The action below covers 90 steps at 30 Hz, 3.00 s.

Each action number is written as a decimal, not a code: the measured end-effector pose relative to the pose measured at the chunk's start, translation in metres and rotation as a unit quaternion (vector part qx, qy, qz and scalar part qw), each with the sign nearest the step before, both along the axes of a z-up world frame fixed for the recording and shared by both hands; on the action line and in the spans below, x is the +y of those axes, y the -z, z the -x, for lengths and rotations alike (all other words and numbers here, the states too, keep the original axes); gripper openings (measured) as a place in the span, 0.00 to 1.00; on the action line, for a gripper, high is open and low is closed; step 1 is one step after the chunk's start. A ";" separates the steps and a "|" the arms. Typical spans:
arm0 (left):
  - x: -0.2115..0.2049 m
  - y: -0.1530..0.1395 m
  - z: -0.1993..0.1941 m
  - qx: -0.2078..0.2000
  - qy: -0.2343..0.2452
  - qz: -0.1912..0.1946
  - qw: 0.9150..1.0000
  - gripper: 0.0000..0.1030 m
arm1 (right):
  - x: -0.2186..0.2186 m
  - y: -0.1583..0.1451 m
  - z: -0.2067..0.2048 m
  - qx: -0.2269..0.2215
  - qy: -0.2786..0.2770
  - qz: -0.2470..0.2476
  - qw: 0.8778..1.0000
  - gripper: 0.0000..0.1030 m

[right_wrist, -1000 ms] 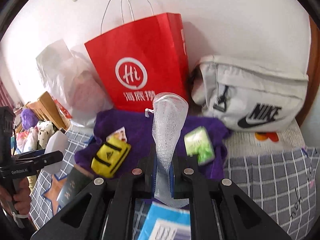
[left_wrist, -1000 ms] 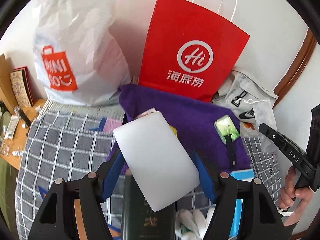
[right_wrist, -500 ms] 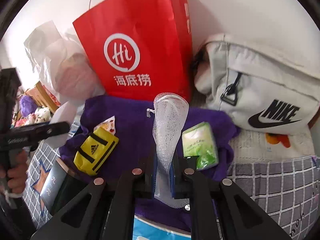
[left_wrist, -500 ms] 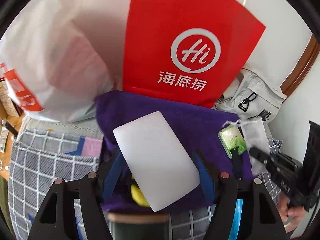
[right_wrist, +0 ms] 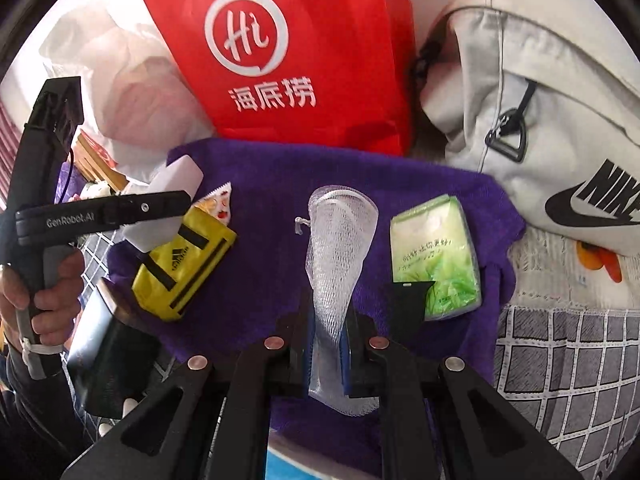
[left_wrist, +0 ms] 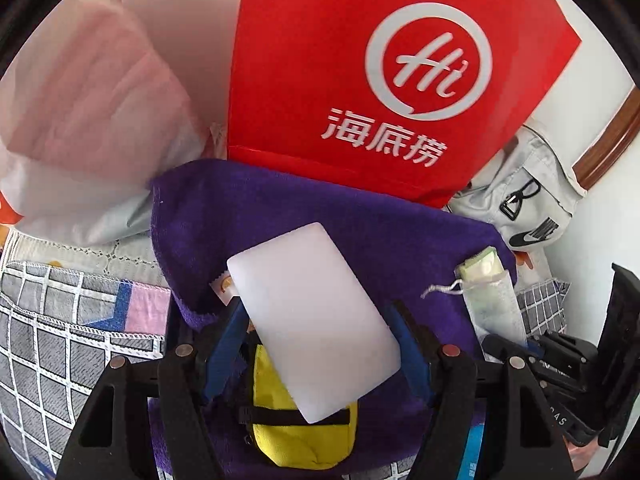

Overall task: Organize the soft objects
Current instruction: 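Lower both items onto the towel and open both tools to release them, then withdraw both tools from the towel toward the remaining items, then grasp the white glove with the right tool while the left tool grasps the green packet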

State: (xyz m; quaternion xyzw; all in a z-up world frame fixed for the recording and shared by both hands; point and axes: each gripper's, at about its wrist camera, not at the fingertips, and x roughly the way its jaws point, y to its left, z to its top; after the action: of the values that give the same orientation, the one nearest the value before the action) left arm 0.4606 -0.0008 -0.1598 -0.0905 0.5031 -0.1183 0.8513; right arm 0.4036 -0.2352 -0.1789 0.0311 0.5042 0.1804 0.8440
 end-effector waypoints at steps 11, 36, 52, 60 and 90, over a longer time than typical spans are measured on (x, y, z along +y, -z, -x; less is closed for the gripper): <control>-0.002 0.009 -0.007 0.013 -0.001 0.002 1.000 0.69 | -0.003 0.005 -0.004 0.003 0.012 0.001 1.000 0.22; -0.009 -0.062 0.052 -0.049 -0.015 0.011 0.999 0.86 | 0.004 -0.065 0.052 -0.092 0.050 -0.006 0.994 0.81; 0.052 -0.063 0.180 -0.054 -0.004 0.010 0.999 0.84 | 0.055 -0.055 0.197 -0.083 -0.015 -0.010 0.996 0.38; 0.071 -0.046 0.230 -0.055 -0.012 0.021 0.998 0.84 | 0.075 -0.035 0.235 -0.067 -0.030 -0.013 0.997 0.33; 0.057 -0.010 0.296 -0.007 0.018 0.008 1.000 0.84 | 0.059 -0.071 0.288 -0.120 -0.002 -0.071 0.990 0.06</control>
State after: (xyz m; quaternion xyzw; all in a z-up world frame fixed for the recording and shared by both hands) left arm 0.1641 0.0561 -0.1496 -0.0873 0.4976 -0.1382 0.8519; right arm 0.1159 -0.1763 -0.1077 0.0683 0.3851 0.2202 0.8936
